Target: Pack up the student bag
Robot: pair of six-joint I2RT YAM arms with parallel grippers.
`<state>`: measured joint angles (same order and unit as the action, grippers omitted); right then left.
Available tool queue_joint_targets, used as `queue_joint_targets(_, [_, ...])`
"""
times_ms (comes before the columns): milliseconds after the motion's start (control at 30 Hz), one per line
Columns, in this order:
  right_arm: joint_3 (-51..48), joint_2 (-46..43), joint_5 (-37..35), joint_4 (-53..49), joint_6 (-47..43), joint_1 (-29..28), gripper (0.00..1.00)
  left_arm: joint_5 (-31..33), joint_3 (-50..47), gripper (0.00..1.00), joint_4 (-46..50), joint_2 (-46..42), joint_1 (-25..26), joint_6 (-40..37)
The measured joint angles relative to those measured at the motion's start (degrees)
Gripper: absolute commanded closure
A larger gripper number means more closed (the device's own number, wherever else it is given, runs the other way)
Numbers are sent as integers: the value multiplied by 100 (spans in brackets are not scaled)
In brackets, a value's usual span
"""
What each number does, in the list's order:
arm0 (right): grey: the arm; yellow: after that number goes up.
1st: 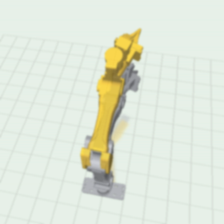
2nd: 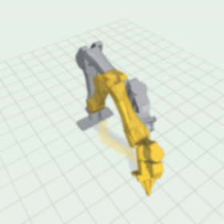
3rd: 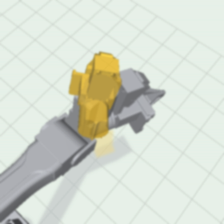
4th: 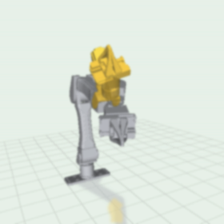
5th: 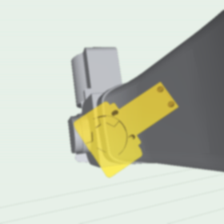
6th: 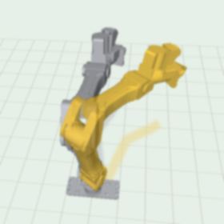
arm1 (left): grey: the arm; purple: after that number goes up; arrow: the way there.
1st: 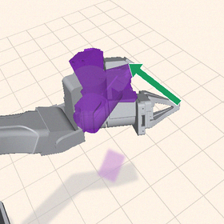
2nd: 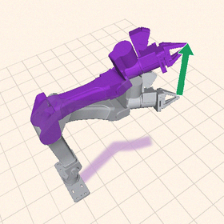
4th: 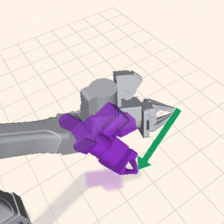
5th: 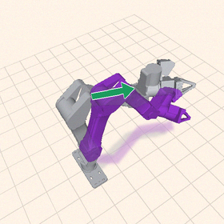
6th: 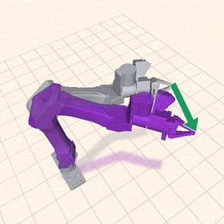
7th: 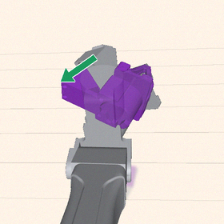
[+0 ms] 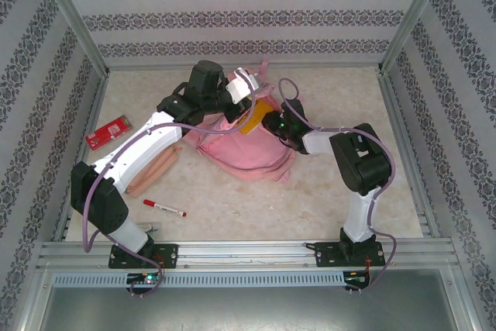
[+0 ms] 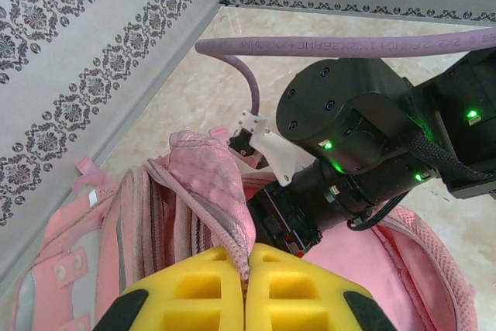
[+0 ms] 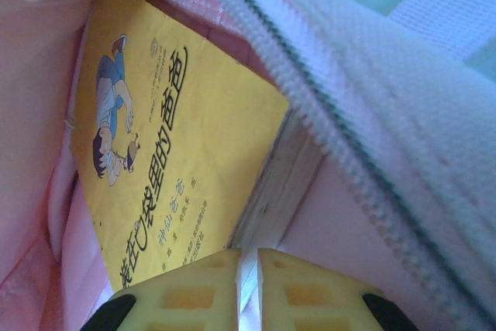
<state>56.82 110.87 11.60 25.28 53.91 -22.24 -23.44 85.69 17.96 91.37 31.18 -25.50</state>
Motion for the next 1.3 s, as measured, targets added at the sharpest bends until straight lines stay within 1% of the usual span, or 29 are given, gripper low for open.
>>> queue_joint_targets(133, [-125,-260,72,-42,-7,2,75,-9,-133,100,-9,0,-7,-26])
queue_joint_targets(267, [-693,-1167,214,-146,-26,140,68,-15,-374,100,-94,0,-7,-39])
queue_joint_targets(300, [-883,-1473,245,-199,-28,221,67,-39,-452,97,-127,7,-7,-35])
queue_joint_targets(333, [-1051,-1746,254,-262,-50,306,66,-61,-514,86,-144,22,-7,-15])
queue_joint_targets(367, [-1235,-2065,269,-372,-96,417,65,-138,-573,66,-168,50,-7,22])
queue_joint_targets(400, [-1381,-2339,282,-514,-166,520,63,-232,-621,54,-197,85,-7,57])
queue_joint_targets(433, [-1504,-2586,289,-671,-251,621,62,-345,-662,48,-212,116,-7,138])
queue_joint_targets(500, [-1714,-3049,330,-1064,-474,844,60,-632,-772,39,-216,131,-7,415])
queue_joint_targets(600, [-1906,-3661,407,-1770,-879,1154,59,-748,-903,33,-199,101,31,885])
queue_joint_targets(667, [-1917,-4050,417,-2299,-1263,1270,59,-636,-1097,23,-175,-48,33,1349])
queue_joint_targets(733, [-1801,-4343,439,-2883,-1740,1224,57,-260,-1333,16,-114,-308,31,1910])
queue_joint_targets(800, [-1532,-4441,476,-3438,-2214,1008,55,295,-1504,12,146,-605,-4,2599])
queue_joint_targets(867, [-1250,-4437,494,-3842,-2618,643,55,756,-1558,10,426,-761,-122,3154])
queue_joint_targets(967, [-890,-4367,492,-4312,-3211,-173,54,1392,-1788,9,723,-796,-507,3963])
queue_joint_targets(1033, [-763,-4207,533,-4376,-3495,-708,54,1641,-2050,8,892,-706,-855,4444])
queue_joint_targets(1100, [-717,-3908,634,-4317,-3674,-1182,54,1871,-2271,9,1051,-474,-1176,4905])
queue_joint_targets(1167, [-636,-3475,636,-4291,-3775,-1515,53,2052,-2439,12,1084,-223,-1362,5265])
queue_joint_targets(1267, [-315,-2677,433,-4356,-3956,-1880,51,2201,-2579,12,1082,87,-1405,5639])
queue_joint_targets(1300, [-188,-2444,350,-4389,-4019,-1956,49,2247,-2573,12,1071,197,-1403,5740])
